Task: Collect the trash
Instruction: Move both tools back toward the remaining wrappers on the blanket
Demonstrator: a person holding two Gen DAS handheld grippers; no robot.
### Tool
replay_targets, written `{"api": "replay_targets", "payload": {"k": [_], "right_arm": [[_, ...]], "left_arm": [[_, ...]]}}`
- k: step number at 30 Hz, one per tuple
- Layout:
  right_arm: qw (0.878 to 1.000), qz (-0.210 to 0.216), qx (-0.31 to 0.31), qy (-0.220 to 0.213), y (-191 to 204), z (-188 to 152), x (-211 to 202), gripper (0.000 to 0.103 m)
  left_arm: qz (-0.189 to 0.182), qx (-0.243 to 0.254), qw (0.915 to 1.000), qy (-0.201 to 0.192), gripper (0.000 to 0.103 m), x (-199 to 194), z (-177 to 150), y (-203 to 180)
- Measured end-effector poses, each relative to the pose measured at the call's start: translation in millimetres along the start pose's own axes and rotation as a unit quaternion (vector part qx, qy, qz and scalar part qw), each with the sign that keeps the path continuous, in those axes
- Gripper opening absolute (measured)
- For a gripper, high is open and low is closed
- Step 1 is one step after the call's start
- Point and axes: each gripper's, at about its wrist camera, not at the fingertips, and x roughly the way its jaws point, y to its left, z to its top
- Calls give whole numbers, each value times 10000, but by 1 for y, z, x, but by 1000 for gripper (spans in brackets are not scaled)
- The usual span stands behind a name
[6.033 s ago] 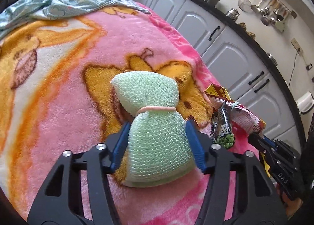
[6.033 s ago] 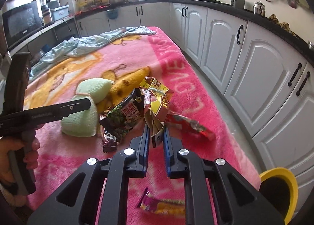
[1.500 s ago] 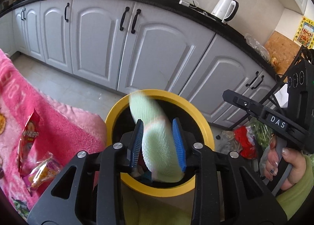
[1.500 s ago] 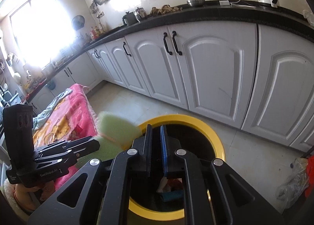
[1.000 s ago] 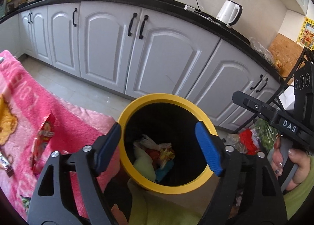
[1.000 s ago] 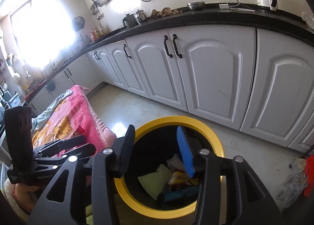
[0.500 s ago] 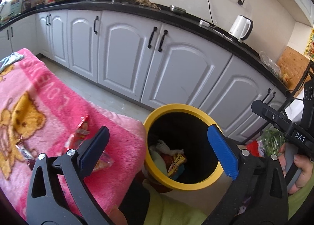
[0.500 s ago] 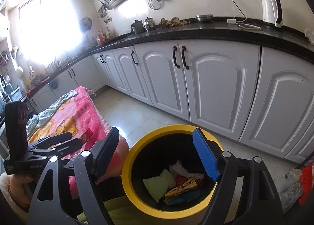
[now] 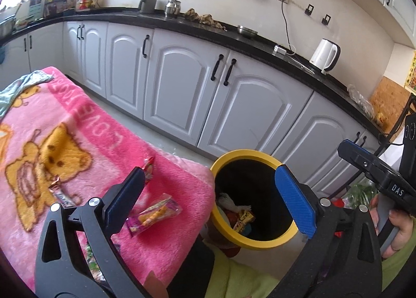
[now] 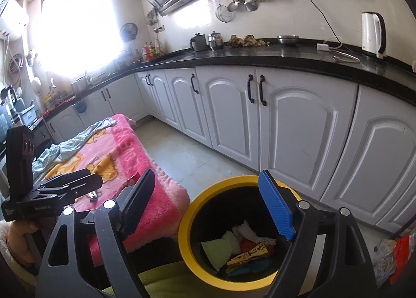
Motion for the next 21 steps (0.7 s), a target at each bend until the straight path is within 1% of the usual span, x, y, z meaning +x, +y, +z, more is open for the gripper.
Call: {"api": "replay_targets", "payload": {"k": [10,21], "right_arm": [[9989,186,-440,37,42,2,3,84],[9941,535,-922,198,96,-5,11,87]], "left_arm": [[231,-185,9994,-161,92,-29,-3,31],[560,-518,9962,-421,92,-67,-7,74]]}}
